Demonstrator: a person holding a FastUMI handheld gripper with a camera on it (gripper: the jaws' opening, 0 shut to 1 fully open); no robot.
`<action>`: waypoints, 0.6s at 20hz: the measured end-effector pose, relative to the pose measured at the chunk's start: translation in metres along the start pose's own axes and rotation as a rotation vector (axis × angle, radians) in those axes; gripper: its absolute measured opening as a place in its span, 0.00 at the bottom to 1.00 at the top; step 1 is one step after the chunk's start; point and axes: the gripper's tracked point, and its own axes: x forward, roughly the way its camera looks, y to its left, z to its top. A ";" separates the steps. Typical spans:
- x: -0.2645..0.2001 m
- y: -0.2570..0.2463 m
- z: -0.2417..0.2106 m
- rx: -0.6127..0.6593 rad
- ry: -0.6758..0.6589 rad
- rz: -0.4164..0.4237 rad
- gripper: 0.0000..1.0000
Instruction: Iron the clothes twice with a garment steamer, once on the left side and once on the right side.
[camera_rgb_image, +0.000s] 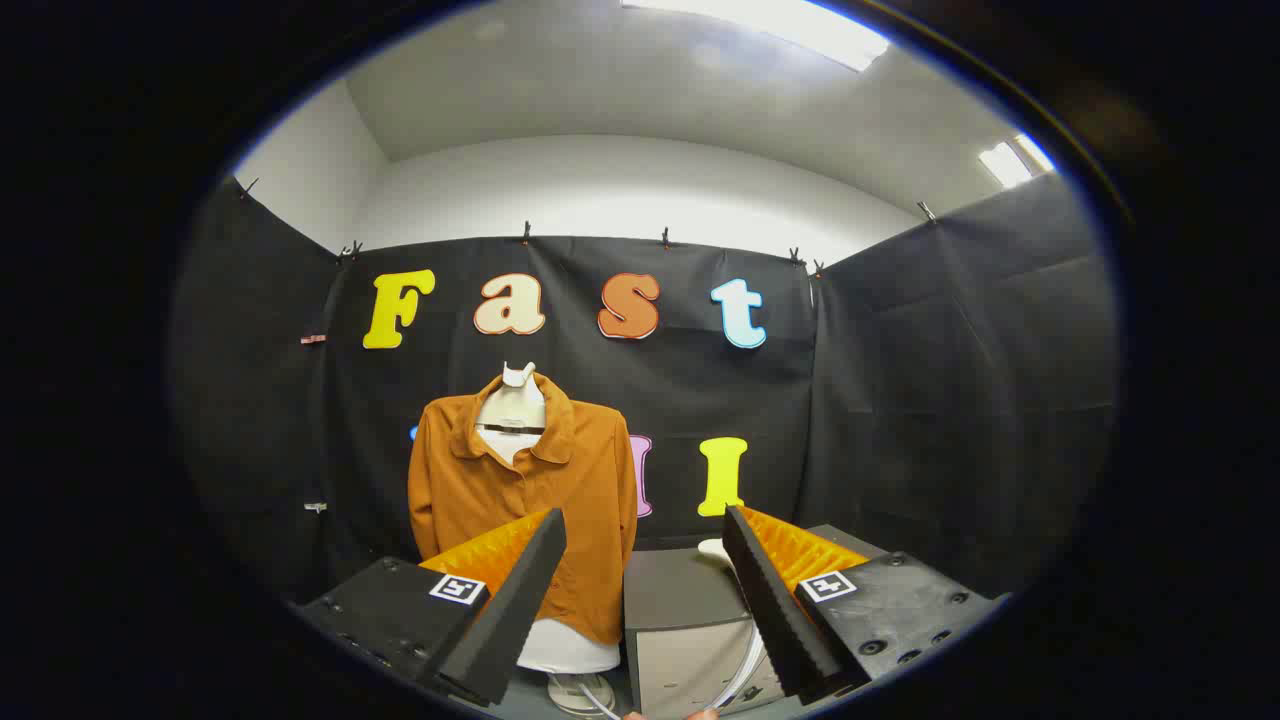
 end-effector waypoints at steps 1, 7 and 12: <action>-0.001 0.000 0.001 -0.001 -0.002 0.001 0.98; -0.006 0.002 0.001 -0.015 -0.006 0.004 0.98; -0.011 0.003 -0.001 -0.022 0.003 0.008 0.98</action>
